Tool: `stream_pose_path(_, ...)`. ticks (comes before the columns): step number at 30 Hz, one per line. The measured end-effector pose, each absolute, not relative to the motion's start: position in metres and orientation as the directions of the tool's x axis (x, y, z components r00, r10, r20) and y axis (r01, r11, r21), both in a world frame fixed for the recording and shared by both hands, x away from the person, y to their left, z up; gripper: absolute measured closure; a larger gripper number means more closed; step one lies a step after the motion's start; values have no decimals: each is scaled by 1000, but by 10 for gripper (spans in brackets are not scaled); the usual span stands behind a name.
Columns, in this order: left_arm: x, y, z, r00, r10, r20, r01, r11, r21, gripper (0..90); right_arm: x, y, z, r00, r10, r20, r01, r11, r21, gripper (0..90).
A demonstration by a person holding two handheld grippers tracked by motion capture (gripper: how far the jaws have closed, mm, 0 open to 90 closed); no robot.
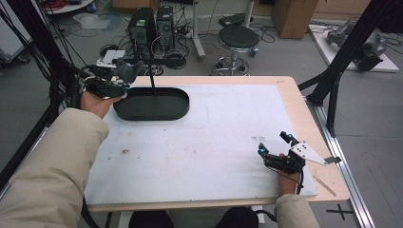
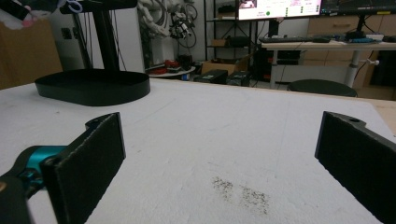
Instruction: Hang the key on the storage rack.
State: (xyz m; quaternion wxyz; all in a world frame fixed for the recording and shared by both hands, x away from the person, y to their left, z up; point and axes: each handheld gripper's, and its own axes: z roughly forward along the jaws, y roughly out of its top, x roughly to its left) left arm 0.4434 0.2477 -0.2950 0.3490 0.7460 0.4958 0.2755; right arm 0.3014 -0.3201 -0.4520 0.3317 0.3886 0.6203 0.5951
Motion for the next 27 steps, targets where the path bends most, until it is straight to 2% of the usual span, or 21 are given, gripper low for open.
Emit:
stream_pose_path(17, 456, 247, -308, 334, 940, 72, 568, -261, 781, 566, 301, -320, -452, -481, 875, 58, 95, -14, 995, 7)
stream_pose_path(21, 458, 243, -313, 343, 934, 104, 584, -299, 755, 567, 301, -320, -452, -481, 875, 59, 96, -14, 995, 7)
stream_pose_path(27, 463, 239, -325, 333, 937, 105, 609, -299, 734, 567, 301, -320, -452, -482, 875, 50, 88, -9, 996, 7)
